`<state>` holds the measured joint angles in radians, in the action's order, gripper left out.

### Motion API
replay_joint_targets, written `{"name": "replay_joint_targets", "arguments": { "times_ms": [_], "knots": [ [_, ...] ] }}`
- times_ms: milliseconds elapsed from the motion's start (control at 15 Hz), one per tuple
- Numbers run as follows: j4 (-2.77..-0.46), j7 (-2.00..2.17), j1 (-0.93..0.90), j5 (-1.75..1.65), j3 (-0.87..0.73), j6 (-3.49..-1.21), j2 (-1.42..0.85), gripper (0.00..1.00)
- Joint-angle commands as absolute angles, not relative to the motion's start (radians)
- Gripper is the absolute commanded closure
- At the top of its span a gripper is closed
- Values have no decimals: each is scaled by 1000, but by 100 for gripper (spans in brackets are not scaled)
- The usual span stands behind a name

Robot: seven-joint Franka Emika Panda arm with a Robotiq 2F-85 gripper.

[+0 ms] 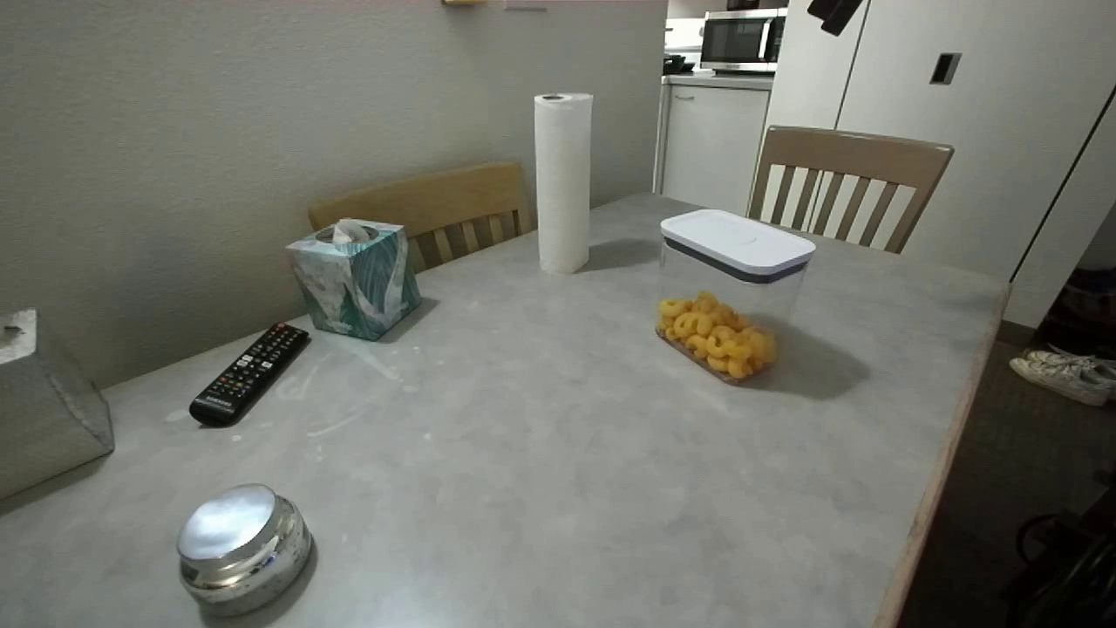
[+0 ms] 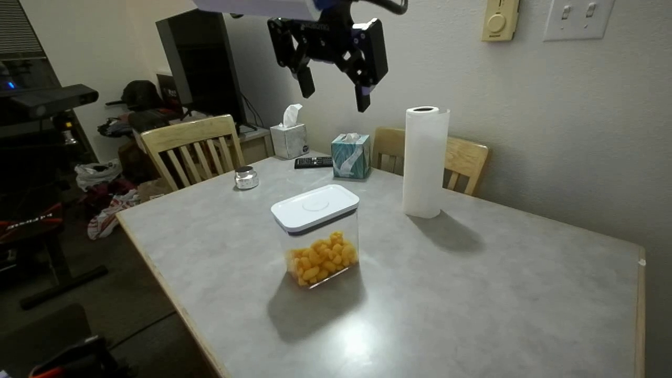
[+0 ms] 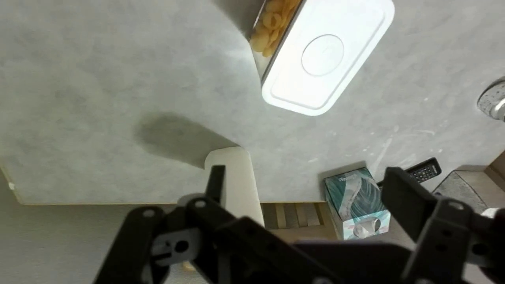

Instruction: Open the clear container

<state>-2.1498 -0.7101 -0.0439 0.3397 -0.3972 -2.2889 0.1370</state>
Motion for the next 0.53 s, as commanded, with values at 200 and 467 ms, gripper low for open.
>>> {"name": "replay_joint_targets", "arguments": {
  "times_ms": [200,467],
  "knots": [
    [-2066,-754,22,452,-293,-2106,8,0],
    [-1987,-695,64,363,-238,-2016,-90,0]
  ]
}}
